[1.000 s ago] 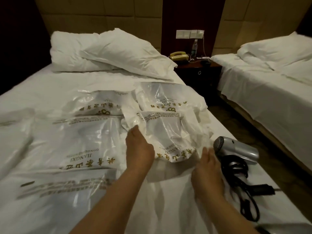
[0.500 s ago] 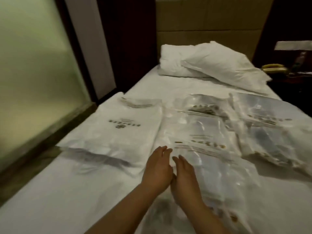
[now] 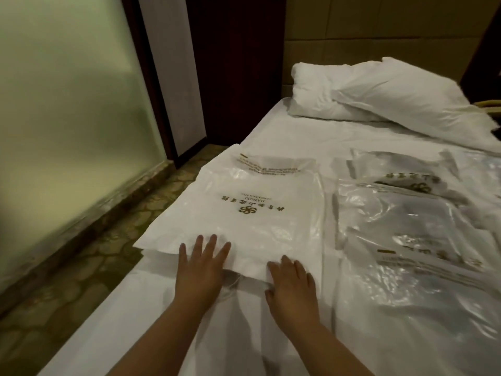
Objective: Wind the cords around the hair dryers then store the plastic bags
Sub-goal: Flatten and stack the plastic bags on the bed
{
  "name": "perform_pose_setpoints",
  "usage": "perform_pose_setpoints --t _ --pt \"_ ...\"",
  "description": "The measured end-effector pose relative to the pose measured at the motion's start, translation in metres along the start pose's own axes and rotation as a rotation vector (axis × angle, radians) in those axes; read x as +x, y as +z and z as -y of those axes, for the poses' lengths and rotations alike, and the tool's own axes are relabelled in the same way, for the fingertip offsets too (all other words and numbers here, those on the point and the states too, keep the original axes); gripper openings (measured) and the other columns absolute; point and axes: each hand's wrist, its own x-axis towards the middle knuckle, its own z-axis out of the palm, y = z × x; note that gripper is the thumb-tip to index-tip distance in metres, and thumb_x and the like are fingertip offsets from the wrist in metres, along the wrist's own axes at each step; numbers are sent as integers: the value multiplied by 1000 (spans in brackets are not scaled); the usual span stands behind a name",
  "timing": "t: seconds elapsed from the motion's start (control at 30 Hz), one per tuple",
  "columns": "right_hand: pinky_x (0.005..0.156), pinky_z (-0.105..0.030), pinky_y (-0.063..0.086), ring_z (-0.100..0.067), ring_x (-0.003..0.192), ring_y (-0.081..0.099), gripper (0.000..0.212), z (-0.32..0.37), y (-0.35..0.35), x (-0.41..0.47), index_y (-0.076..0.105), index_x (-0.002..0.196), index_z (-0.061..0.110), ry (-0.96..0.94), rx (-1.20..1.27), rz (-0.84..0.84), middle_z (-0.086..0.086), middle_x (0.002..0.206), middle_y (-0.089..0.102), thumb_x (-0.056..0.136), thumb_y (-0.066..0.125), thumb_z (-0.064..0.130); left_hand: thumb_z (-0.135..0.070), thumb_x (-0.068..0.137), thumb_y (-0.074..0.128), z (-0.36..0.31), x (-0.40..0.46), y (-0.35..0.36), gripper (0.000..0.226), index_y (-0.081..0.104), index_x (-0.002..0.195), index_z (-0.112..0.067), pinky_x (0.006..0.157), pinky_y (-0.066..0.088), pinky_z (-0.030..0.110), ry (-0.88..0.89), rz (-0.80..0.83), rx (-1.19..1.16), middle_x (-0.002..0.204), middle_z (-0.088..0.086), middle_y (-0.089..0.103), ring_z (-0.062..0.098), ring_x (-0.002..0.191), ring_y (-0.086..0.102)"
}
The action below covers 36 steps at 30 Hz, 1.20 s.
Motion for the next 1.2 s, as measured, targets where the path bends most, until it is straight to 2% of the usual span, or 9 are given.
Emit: perform_pose_setpoints --t 0.13,0.23,0.4,0.5,0.63,0.8,0.93,1.03,1.2 --pt "78 -46 54 -30 102 66 66 2 8 -5 69 104 21 10 6 -130 -8 114 67 42 90 27 -37 78 71 -2 17 -17 10 75 85 -30 98 43 33 75 -18 6 79 -4 72 14 80 68" --pt "90 -48 44 -34 112 61 77 5 2 -23 58 116 13 79 94 -257 -15 123 62 46 89 21 -30 96 49 -5 16 -40 26 69 111 -25 84 47 28 162 165 -111 109 0 67 19 98 62" --pt "103 -51 25 -31 133 32 65 -1 -30 -82 44 132 9 244 336 -432 -19 141 44 74 73 9 -35 96 48 -11 -27 -106 32 69 113 -16 86 45 26 270 443 -290 112 1 67 18 100 59" --pt "113 -41 6 -28 143 16 72 -14 -58 -140 33 143 7 416 490 -395 -14 154 21 80 70 12 -31 98 46 -22 -68 -133 32 69 113 -15 87 42 25 291 435 -379 114 1 65 18 103 56" --pt "115 -35 17 -29 141 21 81 -25 -85 -198 21 147 9 732 1016 -369 -14 153 22 82 69 9 -26 99 43 -50 -122 -142 32 69 108 -10 88 44 30 322 400 -436 108 6 67 19 99 57" --pt "73 -36 49 -28 90 59 40 -40 -103 -218 46 117 19 1103 1759 64 -10 111 56 88 61 41 -32 99 42 -90 -172 -143 35 69 101 -11 83 46 31 431 396 -448 100 4 69 17 90 59" --pt "49 -24 38 -19 57 46 16 -71 -103 -226 58 97 7 1182 1676 -37 -10 75 54 92 58 22 -28 98 43 -106 -190 -159 32 68 85 -12 65 37 19 477 351 -512 80 0 64 7 69 50" --pt "48 -28 32 -21 46 40 24 -105 -104 -236 53 72 3 1224 1457 -141 -11 58 49 93 54 14 -21 96 46 -114 -189 -172 36 61 63 -25 60 35 18 431 308 -587 66 -5 59 4 62 46" --pt "52 -30 46 -25 58 53 14 -156 -112 -267 52 104 1 1214 1568 -203 -17 77 55 90 54 1 -25 95 49 -151 -183 -180 35 62 70 -3 62 39 24 361 363 -716 64 5 54 14 61 48"
